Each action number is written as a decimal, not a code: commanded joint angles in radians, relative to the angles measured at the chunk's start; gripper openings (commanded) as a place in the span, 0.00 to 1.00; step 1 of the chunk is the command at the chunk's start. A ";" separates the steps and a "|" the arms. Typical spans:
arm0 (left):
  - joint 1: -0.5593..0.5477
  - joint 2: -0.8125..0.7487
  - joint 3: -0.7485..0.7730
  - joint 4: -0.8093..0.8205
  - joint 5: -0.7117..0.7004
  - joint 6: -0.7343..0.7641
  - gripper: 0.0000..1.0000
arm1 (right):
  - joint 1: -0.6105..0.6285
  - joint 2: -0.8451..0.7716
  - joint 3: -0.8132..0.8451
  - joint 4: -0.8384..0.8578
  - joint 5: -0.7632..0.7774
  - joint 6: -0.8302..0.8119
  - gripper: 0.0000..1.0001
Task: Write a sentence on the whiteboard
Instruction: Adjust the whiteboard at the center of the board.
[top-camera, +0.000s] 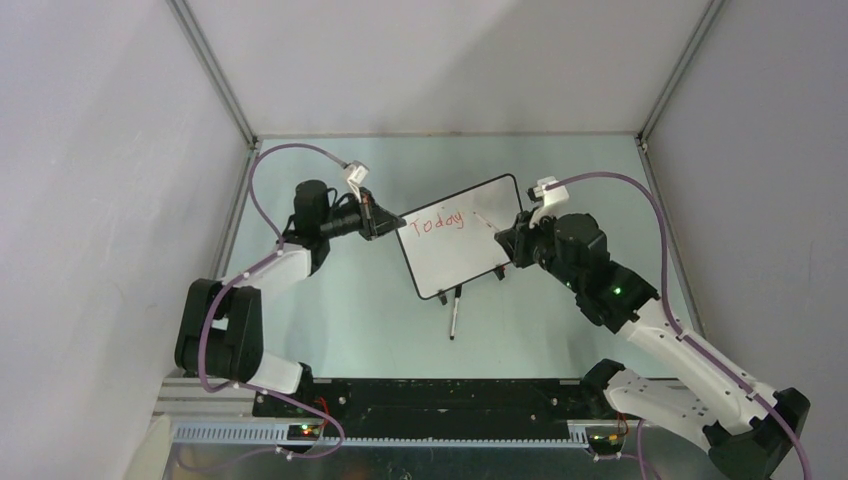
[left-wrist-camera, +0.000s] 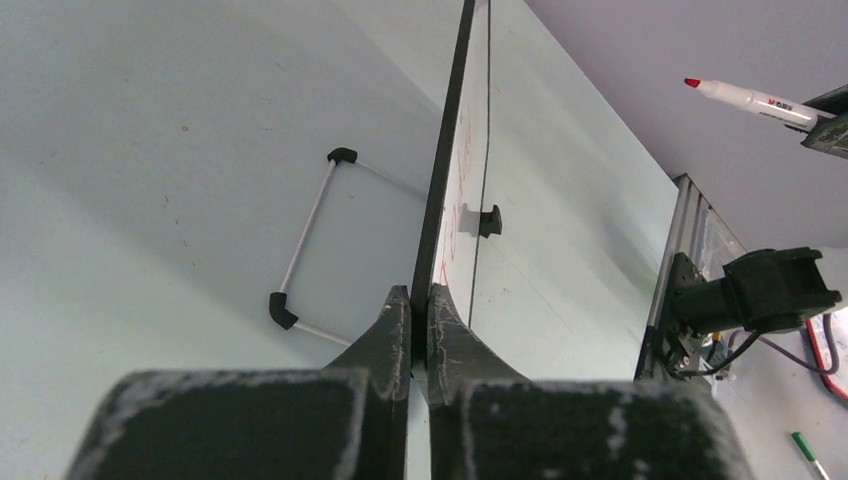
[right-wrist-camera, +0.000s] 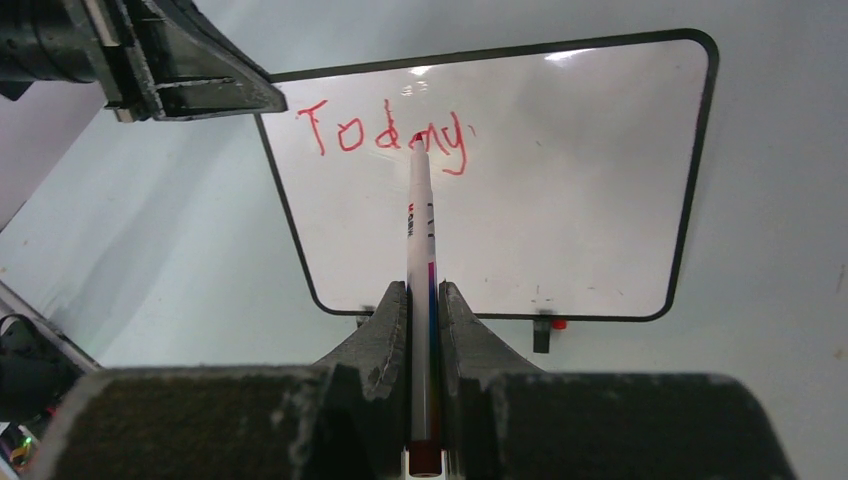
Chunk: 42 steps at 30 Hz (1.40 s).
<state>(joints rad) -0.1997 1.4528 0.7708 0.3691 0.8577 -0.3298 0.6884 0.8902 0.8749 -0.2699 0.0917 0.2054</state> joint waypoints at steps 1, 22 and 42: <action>-0.002 -0.036 -0.045 0.000 -0.130 0.010 0.00 | -0.013 0.019 0.019 0.002 0.047 -0.014 0.00; -0.004 0.014 -0.045 0.070 -0.170 -0.042 0.00 | -0.049 0.300 0.285 -0.101 0.009 -0.069 0.00; -0.014 -0.120 -0.119 0.000 -0.241 -0.068 0.99 | -0.181 0.098 0.136 0.023 0.052 0.047 0.00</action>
<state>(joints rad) -0.2054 1.4353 0.7185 0.3138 0.6960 -0.3550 0.5320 1.0763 1.0584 -0.3328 0.1032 0.2115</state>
